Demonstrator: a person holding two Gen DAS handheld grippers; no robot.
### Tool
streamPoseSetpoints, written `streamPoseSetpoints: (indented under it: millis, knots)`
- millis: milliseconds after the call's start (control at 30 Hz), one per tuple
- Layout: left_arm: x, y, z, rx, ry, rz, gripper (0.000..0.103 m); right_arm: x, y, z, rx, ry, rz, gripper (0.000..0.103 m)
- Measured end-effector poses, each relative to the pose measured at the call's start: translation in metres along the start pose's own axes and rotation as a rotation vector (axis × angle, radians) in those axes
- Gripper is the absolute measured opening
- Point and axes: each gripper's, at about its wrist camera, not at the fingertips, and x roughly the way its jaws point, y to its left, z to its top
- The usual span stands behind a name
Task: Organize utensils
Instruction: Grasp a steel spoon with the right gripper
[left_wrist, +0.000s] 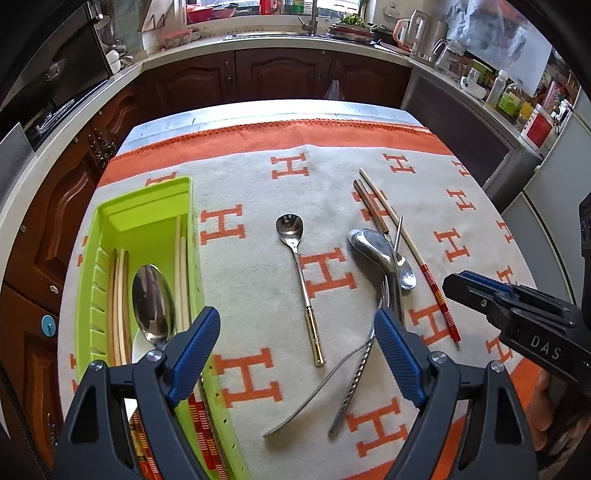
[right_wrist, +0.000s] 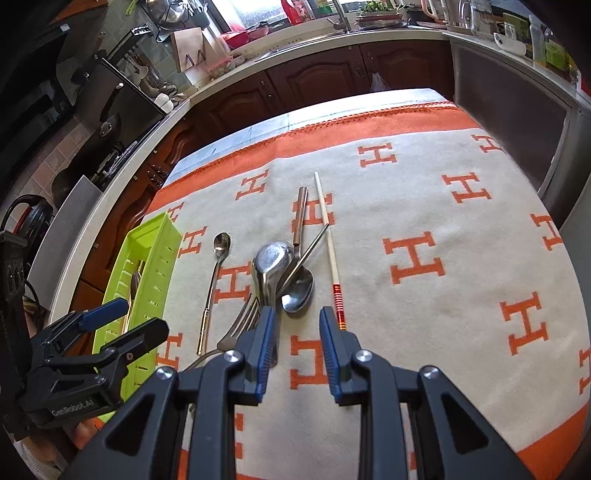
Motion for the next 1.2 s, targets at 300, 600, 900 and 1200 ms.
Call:
streamPoseSetpoints:
  millis: [300, 600, 900, 1200]
  knots:
    - [0.046, 0.006, 0.023, -0.063, 0.077, -0.044, 0.060, 0.032, 0.011, 0.014, -0.041, 0.029, 0.082, 0.025]
    - [0.065, 0.006, 0.031, -0.057, 0.093, -0.019, 0.058, 0.065, -0.004, 0.024, 0.070, 0.105, 0.207, 0.025]
    - [0.068, 0.011, 0.036, -0.081, 0.098, -0.018, 0.058, 0.064, 0.007, 0.029, 0.018, 0.060, 0.238, 0.014]
    - [0.074, 0.006, 0.040, -0.060, 0.091, 0.031, 0.057, 0.053, 0.009, 0.027, -0.012, 0.028, 0.262, 0.001]
